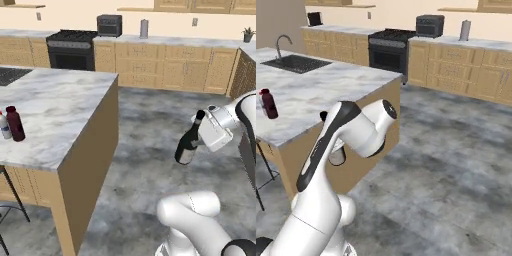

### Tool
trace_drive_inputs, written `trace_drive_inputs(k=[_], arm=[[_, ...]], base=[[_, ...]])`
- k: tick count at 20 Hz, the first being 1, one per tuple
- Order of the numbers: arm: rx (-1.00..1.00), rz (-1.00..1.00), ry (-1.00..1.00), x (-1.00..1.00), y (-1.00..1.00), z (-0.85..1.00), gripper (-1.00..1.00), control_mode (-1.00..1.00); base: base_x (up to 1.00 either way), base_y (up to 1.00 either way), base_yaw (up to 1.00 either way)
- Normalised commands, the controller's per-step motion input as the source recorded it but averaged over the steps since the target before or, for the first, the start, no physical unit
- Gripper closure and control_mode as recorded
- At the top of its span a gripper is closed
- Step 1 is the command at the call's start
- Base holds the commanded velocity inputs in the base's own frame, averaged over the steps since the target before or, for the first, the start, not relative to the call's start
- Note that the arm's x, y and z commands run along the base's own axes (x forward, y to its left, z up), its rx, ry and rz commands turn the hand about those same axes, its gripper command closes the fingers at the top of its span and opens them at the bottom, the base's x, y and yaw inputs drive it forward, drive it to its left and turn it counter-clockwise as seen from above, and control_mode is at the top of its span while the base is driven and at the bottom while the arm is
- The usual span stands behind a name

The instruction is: Place the drinks on the dining counter in a tight cluster.

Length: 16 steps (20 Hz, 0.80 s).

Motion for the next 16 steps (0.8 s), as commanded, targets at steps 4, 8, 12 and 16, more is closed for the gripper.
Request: trace_drive_inputs(k=[4, 8, 12, 16], arm=[[0.0, 0.0, 0.0, 0.0, 0.0, 0.0, 1.0, 1.0], [0.0, 0.0, 0.0, 0.0, 0.0, 0.0, 1.0, 1.0], [0.0, 0.0, 0.0, 0.0, 0.0, 0.0, 1.0, 1.0], [0.0, 0.0, 0.0, 0.0, 0.0, 0.0, 1.0, 1.0]], base=[[0.59, 1.0, -0.14], [0.12, 1.0, -0.25], [0.0, 1.0, -0.38], [0.01, 1.0, -0.38]])
